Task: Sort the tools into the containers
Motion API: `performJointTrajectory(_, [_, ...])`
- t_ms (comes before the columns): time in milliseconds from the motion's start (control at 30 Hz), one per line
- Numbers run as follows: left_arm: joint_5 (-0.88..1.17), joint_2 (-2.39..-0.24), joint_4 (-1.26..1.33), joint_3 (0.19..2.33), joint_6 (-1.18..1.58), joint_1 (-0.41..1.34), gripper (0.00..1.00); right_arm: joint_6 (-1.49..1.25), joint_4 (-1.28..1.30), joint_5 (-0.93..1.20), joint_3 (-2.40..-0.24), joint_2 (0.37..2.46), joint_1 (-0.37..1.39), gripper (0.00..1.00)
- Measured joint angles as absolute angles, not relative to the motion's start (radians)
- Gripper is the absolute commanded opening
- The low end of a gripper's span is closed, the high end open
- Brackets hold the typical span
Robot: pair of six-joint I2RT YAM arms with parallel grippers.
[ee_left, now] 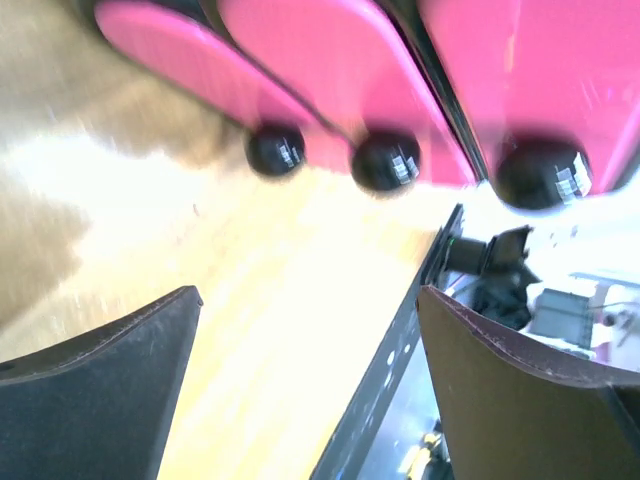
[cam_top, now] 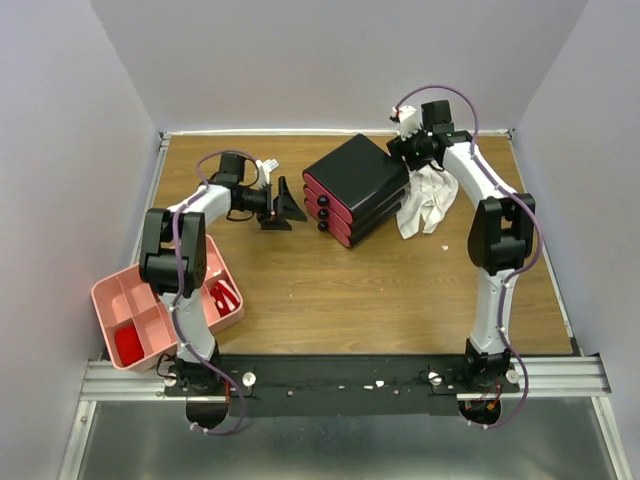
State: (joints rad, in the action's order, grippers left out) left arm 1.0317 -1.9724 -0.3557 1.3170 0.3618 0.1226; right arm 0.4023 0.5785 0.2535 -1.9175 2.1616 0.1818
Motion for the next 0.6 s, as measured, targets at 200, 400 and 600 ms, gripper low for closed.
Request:
performJointTrajectory(200, [0.982, -1.852, -0.45, 1.231, 0.272, 0.113, 0.99, 0.409, 0.574, 0.194, -1.939, 2.162, 0.183, 0.75])
performJointTrajectory(400, [0.859, -1.812, -0.523, 1.188, 0.196, 0.113, 0.99, 0.417, 0.572, 0.171, -1.916, 2.131, 0.183, 1.0])
performJointTrajectory(600, [0.672, -1.666, -0.591, 1.232, 0.132, 0.113, 0.99, 0.376, 0.563, 0.081, -1.793, 1.97, 0.17, 1.0])
